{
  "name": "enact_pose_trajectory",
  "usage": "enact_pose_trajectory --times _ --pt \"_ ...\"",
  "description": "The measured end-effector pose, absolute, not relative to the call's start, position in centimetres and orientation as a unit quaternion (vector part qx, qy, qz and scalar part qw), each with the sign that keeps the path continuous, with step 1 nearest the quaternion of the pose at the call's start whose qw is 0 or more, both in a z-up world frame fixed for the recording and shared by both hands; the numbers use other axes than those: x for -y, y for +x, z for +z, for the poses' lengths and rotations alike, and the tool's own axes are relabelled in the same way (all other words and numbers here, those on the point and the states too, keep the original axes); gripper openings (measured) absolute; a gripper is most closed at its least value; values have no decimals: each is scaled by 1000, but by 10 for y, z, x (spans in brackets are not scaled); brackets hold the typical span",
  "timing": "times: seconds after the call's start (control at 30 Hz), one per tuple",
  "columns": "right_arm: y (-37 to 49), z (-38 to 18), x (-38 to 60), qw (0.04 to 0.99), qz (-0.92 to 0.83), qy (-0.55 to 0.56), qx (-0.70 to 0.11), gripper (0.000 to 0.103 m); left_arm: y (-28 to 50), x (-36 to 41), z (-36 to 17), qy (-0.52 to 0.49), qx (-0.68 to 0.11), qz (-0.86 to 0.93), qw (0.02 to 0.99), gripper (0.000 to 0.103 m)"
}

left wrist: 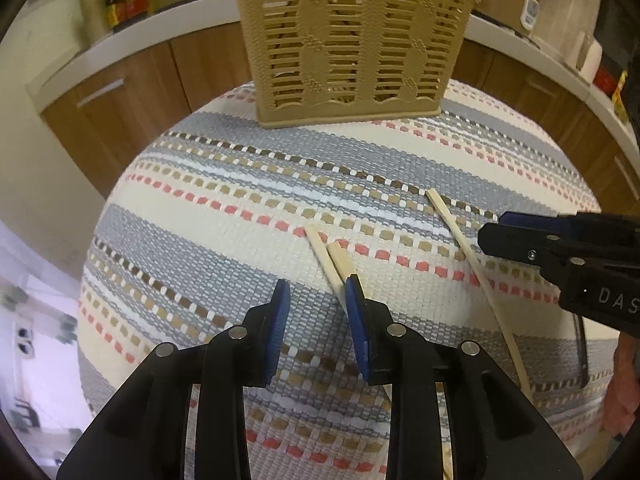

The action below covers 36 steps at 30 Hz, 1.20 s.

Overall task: Organize utensils
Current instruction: 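Lower both grippers back over the remaining chopsticks on the cloth, then close the left gripper on a chopstick while the right gripper grasps another chopstick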

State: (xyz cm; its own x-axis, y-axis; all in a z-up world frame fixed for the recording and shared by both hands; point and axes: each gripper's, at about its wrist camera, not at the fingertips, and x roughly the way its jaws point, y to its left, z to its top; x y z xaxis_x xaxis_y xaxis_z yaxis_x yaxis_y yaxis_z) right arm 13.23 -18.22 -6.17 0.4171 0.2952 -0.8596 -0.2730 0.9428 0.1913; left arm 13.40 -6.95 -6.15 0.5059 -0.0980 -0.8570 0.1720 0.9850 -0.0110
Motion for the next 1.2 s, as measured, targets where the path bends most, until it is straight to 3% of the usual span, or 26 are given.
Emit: enact_pose_trajectory --times 0.17,0.2,0.43,0.57,0.97,1.1,1.2 --pt "132 -60 178 842 170 0 -512 27 132 70 -61 62 -492 -104 862 8" --pt "133 -60 177 842 170 -3 -512 27 132 68 -63 68 -496 -102 860 0" --pt "136 -62 171 839 180 3 -513 27 134 44 -57 -31 -497 -165 851 6" --pt "137 -61 174 839 178 7 -514 27 133 54 -65 -16 -502 -147 852 16" --pt "129 -49 207 849 184 42 -495 27 124 73 -63 27 -509 -80 856 19" --pt "127 -49 204 845 192 33 -499 27 136 79 -65 37 -508 -72 858 18" --pt "131 -55 193 838 190 17 -512 27 141 79 -64 53 -503 -76 859 7"
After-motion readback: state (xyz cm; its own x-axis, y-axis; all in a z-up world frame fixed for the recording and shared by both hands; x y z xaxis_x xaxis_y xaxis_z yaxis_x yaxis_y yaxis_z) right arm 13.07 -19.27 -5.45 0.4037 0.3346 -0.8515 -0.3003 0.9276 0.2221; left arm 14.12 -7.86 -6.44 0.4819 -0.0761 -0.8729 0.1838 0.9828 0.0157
